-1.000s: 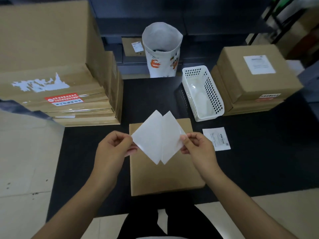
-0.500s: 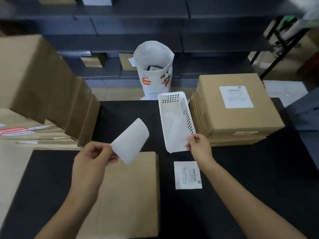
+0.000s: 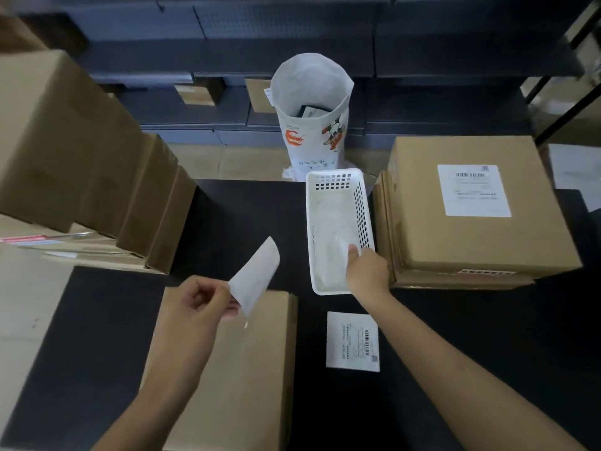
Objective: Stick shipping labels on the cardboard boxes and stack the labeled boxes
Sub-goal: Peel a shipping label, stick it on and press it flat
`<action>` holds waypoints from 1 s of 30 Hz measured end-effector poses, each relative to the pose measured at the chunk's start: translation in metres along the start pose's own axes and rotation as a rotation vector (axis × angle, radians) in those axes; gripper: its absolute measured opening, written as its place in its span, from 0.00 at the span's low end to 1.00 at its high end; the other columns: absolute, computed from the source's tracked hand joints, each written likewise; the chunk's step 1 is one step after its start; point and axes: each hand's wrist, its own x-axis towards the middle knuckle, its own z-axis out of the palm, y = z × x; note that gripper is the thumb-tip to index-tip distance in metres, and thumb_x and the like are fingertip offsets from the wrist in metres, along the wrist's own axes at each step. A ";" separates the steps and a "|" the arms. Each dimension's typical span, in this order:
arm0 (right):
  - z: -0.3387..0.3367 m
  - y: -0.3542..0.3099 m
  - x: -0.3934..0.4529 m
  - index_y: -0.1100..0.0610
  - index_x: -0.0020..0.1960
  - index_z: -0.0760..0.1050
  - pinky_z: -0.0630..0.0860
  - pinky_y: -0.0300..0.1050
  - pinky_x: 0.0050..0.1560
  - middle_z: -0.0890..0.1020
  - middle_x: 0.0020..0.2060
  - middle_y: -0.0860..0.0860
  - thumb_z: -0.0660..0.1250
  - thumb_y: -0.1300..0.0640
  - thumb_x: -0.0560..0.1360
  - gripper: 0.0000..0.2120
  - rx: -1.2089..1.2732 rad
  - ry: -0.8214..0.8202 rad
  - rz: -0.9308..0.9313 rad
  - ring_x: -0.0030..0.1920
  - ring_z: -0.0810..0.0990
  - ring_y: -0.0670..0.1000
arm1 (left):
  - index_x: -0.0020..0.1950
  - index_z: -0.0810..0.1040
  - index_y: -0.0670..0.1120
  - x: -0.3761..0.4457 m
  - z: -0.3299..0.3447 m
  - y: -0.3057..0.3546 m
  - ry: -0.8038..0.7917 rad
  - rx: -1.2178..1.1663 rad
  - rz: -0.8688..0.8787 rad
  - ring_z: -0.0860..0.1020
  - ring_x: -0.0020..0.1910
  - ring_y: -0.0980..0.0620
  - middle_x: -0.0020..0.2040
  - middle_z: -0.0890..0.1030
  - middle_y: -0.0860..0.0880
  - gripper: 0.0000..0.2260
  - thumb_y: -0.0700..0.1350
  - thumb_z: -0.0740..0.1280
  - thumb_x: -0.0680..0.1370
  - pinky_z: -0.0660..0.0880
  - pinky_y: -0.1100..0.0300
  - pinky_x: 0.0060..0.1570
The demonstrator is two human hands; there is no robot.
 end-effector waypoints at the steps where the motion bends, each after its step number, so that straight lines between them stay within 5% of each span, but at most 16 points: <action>1: 0.000 0.001 -0.001 0.64 0.60 0.73 0.74 0.48 0.47 0.79 0.54 0.60 0.51 0.46 0.82 0.24 -0.056 0.002 -0.028 0.53 0.79 0.60 | 0.42 0.81 0.49 0.000 0.002 -0.001 -0.011 0.007 -0.002 0.82 0.40 0.51 0.36 0.83 0.51 0.05 0.42 0.67 0.77 0.79 0.49 0.48; 11: -0.023 -0.011 -0.044 0.58 0.70 0.67 0.76 0.46 0.53 0.74 0.63 0.55 0.53 0.47 0.82 0.22 -0.421 0.221 -0.418 0.58 0.75 0.54 | 0.44 0.80 0.47 -0.001 0.008 -0.001 -0.032 0.012 0.071 0.81 0.38 0.57 0.36 0.82 0.54 0.04 0.42 0.67 0.77 0.74 0.60 0.41; 14: -0.032 -0.022 -0.077 0.55 0.62 0.74 0.77 0.47 0.53 0.80 0.54 0.51 0.56 0.48 0.81 0.16 -0.117 0.101 -0.480 0.53 0.78 0.51 | 0.44 0.79 0.48 -0.005 0.004 0.001 -0.023 0.038 0.122 0.80 0.38 0.60 0.36 0.82 0.56 0.03 0.42 0.67 0.77 0.74 0.62 0.40; 17: -0.030 -0.039 -0.113 0.53 0.52 0.77 0.80 0.46 0.49 0.82 0.43 0.48 0.60 0.43 0.79 0.14 0.299 -0.262 -0.337 0.42 0.81 0.47 | 0.44 0.79 0.50 -0.012 0.000 -0.001 -0.006 0.118 0.219 0.80 0.39 0.59 0.38 0.81 0.57 0.03 0.43 0.68 0.76 0.77 0.61 0.39; 20: -0.025 -0.054 -0.138 0.54 0.47 0.76 0.81 0.40 0.46 0.83 0.40 0.50 0.63 0.41 0.77 0.16 0.558 -0.461 -0.194 0.36 0.82 0.47 | 0.43 0.78 0.52 -0.023 -0.006 -0.001 -0.013 0.198 0.358 0.80 0.40 0.59 0.39 0.81 0.59 0.04 0.42 0.70 0.75 0.78 0.63 0.38; 25: -0.011 -0.065 -0.160 0.57 0.49 0.77 0.81 0.48 0.52 0.85 0.39 0.51 0.69 0.43 0.74 0.16 0.663 -0.444 -0.152 0.41 0.85 0.50 | 0.47 0.79 0.51 -0.032 -0.024 -0.016 -0.082 0.395 0.600 0.78 0.44 0.60 0.40 0.79 0.61 0.05 0.43 0.71 0.73 0.76 0.68 0.42; 30: 0.015 -0.073 -0.180 0.57 0.47 0.77 0.81 0.51 0.52 0.85 0.39 0.51 0.65 0.56 0.76 0.04 0.606 -0.313 -0.154 0.39 0.84 0.49 | 0.47 0.79 0.52 -0.025 -0.047 -0.036 -0.137 0.496 0.739 0.75 0.48 0.63 0.44 0.80 0.60 0.05 0.49 0.68 0.73 0.68 0.76 0.46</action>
